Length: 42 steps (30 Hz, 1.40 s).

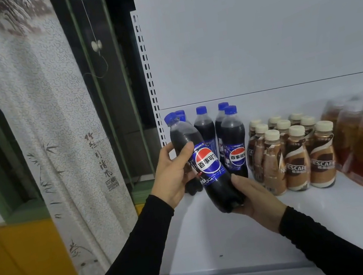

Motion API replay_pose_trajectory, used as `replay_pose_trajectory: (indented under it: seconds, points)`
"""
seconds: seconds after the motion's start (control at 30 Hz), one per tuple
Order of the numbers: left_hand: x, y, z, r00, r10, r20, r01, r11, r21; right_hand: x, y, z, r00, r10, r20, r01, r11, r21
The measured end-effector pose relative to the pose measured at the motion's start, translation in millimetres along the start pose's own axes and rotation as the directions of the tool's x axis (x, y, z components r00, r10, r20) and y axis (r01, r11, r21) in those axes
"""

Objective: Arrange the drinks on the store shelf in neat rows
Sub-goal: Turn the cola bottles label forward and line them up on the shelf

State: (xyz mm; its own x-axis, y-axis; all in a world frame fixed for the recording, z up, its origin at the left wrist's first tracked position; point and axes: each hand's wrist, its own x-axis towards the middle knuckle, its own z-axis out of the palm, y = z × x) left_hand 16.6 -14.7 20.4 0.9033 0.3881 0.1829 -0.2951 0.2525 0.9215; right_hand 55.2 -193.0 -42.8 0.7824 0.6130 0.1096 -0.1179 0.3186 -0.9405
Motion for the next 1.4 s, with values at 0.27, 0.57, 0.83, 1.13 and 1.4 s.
replay_pose_trajectory:
  seconds: [0.27,0.57,0.83,1.13,1.4]
  points:
    - [-1,0,8,1.0,0.001,0.015,-0.002,0.997,0.076,-1,-6,2,0.999,-0.043,0.013,0.044,0.987,-0.157]
    - [-3,-4,6,0.997,-0.081,0.021,0.082,0.994,-0.069,-4,-1,5,0.999,0.038,0.032,-0.037,0.999,-0.016]
    - [-3,-4,7,0.998,-0.056,0.03,0.056,0.998,0.006,0,-1,3,0.999,-0.015,-0.036,0.012,0.997,-0.073]
    - [-1,-5,6,0.999,-0.043,-0.021,0.042,0.999,-0.022,-3,-5,-2,0.997,-0.005,0.073,0.017,0.986,-0.166]
    - [-2,0,10,0.996,-0.075,0.047,0.077,0.996,-0.043,-2,2,-7,0.999,-0.014,0.043,0.017,0.998,-0.066]
